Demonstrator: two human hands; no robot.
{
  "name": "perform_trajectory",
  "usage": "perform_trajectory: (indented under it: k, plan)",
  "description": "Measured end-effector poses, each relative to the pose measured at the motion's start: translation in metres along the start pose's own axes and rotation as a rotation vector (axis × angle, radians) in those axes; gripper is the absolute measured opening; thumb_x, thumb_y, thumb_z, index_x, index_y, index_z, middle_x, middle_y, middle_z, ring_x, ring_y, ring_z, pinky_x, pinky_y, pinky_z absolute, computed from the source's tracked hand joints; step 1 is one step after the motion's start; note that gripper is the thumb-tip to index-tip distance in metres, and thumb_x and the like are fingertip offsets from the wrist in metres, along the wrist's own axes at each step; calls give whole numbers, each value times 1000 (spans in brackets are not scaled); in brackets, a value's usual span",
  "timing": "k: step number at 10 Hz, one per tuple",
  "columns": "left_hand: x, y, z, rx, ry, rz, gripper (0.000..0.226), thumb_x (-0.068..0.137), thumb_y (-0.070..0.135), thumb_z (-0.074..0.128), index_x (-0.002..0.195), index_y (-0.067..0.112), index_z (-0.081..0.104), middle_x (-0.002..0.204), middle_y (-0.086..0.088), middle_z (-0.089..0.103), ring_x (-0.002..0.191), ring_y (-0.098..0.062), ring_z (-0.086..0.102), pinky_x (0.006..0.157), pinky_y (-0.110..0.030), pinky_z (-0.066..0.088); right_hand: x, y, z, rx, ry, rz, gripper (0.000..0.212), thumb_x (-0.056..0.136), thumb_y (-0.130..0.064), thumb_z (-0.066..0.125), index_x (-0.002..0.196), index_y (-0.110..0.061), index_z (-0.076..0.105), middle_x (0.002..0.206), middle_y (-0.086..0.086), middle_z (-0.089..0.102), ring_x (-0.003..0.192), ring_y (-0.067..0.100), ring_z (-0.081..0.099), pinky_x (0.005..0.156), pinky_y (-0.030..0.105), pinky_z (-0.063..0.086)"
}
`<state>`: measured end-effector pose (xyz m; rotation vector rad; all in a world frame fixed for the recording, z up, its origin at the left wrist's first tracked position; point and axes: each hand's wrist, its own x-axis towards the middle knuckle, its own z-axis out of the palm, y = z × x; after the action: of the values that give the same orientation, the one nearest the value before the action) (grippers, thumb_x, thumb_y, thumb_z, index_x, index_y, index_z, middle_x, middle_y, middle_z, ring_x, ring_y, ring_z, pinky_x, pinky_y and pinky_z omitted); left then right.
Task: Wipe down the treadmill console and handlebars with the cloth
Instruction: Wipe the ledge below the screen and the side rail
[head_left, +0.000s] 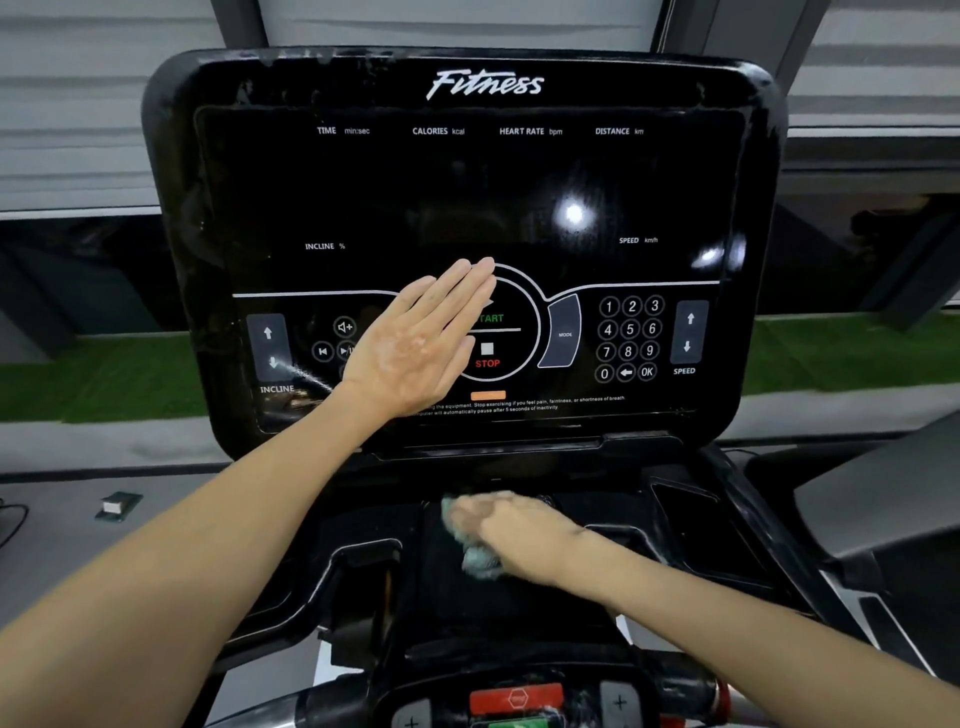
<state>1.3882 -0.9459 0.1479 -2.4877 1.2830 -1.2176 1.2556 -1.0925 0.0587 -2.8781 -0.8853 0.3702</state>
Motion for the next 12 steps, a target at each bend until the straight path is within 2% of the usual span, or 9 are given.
perform_trajectory:
  k: [1, 3, 4, 5, 7, 8, 9, 10, 12]
  plan:
    - [0, 0, 0, -5, 3, 0, 57, 104, 25, 34, 155, 3, 22, 163, -10, 19, 151, -25, 19, 121, -40, 22, -13, 7, 4, -185, 28, 109, 58, 89, -4, 51, 143, -7, 31, 134, 8, 45, 118, 30, 50, 98, 36, 37]
    - [0, -1, 1, -7, 4, 4, 56, 104, 25, 33, 155, 3, 22, 163, -11, 19, 151, -25, 19, 120, -39, 22, -43, 26, 5, -451, -87, 256, 46, 87, -5, 54, 130, 0, 41, 119, 10, 54, 108, 27, 54, 97, 35, 36]
    - [0, -1, 0, -8, 19, 9, 56, 104, 24, 33, 154, 3, 22, 163, -11, 20, 150, -25, 21, 120, -40, 24, -44, 21, -2, -521, -158, 203, 26, 86, -3, 53, 112, -3, 56, 106, 11, 61, 98, 29, 59, 84, 35, 40]
    - [0, -1, 1, -16, 35, 8, 56, 104, 24, 35, 154, 3, 24, 162, -11, 21, 150, -25, 22, 120, -40, 25, -50, 19, -6, -384, -201, 136, 3, 85, -6, 56, 85, -8, 59, 89, 8, 64, 83, 27, 62, 70, 31, 41]
    - [-1, -2, 2, -32, 33, 7, 57, 103, 24, 37, 154, 3, 25, 163, -11, 20, 150, -25, 22, 120, -40, 26, -68, 17, -20, 10, -227, 131, 15, 90, -4, 55, 76, -8, 57, 57, -5, 34, 50, 14, 32, 55, 25, 30]
    - [0, -1, 2, -36, 29, 9, 56, 103, 25, 35, 154, 3, 23, 163, -11, 20, 150, -25, 21, 120, -40, 25, -63, 12, -8, 179, -118, 195, 20, 97, -15, 48, 80, -5, 51, 71, 8, 54, 56, 19, 43, 54, 27, 37]
    - [-1, -2, 2, -38, 24, 6, 57, 104, 25, 34, 154, 3, 23, 163, -10, 19, 150, -24, 20, 121, -39, 24, -44, 4, 12, 216, 15, 211, 14, 100, -15, 41, 110, -9, 49, 98, 7, 59, 81, 27, 56, 68, 32, 40]
    - [-1, -2, 2, -37, 19, 12, 56, 104, 25, 34, 154, 3, 23, 163, -11, 19, 150, -24, 20, 120, -40, 24, -9, -3, 19, 235, 82, 231, 27, 100, -14, 38, 126, -6, 45, 125, 8, 53, 112, 29, 52, 89, 38, 45]
    - [-1, -1, 3, -18, 5, 11, 55, 105, 25, 26, 155, 3, 20, 164, -11, 17, 151, -24, 19, 121, -38, 20, 27, -22, 24, 299, 47, 218, 48, 98, -10, 43, 145, -11, 34, 147, 4, 40, 135, 26, 36, 109, 39, 34]
